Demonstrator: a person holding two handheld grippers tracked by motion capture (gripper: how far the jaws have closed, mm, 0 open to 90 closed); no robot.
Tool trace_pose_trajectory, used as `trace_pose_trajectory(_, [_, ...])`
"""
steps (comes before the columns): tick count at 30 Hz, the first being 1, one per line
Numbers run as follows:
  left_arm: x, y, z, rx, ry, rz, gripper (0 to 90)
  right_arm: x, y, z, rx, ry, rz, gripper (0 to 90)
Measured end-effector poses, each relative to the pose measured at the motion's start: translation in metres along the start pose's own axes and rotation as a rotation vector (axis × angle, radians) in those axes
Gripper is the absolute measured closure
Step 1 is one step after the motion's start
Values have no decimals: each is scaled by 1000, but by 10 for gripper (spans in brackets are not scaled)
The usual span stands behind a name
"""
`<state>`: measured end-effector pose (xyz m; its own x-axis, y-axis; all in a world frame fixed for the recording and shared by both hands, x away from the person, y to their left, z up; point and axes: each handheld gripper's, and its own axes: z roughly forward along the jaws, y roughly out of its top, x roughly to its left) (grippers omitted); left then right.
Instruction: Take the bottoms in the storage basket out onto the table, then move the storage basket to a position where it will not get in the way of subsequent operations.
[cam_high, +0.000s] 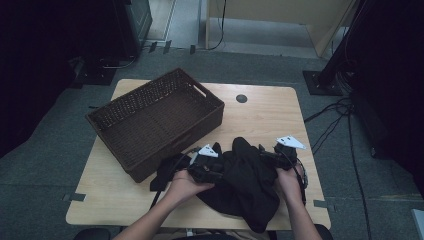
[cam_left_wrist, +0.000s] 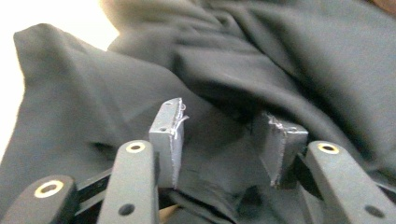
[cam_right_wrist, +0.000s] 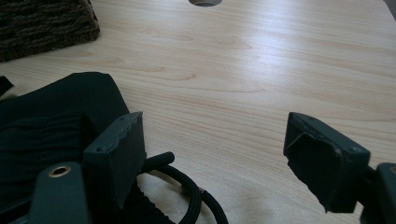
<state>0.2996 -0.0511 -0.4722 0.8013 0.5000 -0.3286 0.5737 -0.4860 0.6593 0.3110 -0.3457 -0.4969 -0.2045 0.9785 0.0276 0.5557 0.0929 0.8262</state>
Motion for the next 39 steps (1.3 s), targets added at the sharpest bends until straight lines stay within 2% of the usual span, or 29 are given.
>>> trace_pose_trajectory(3, [6,8,-19,-16,35,12,518,0,0,0,-1,3,-2,204])
trace_pose_trajectory(8, [19,21,-46,-34,67,-11,499,-1,0,-1,-4,1,-1,194])
trace_pose_trajectory(12, [28,25,-61,-15,101,3,492,-1,1,-2,4,1,3,192])
trace_pose_trajectory(17, [36,29,-77,-14,116,7,490,-7,3,-5,2,-11,-5,152])
trace_pose_trajectory(20, [42,32,-89,-31,110,-10,488,-15,6,-15,-28,-23,21,150])
trace_pose_trajectory(22, [46,34,-96,-43,113,-17,486,-17,8,-20,-44,-10,31,138])
trace_pose_trajectory(26, [57,41,-110,-58,151,-16,486,-12,11,-26,-65,59,41,142])
trace_pose_trajectory(29, [70,44,-117,-51,168,-36,486,-3,10,-21,-43,97,24,143])
trace_pose_trajectory(32, [80,46,-121,-57,173,-54,486,3,8,-16,-27,105,9,143])
trace_pose_trajectory(33, [83,47,-121,-55,180,-53,486,4,7,-15,-28,105,-2,143])
trace_pose_trajectory(39, [100,46,-116,-33,197,-68,481,3,5,-11,-17,117,11,145])
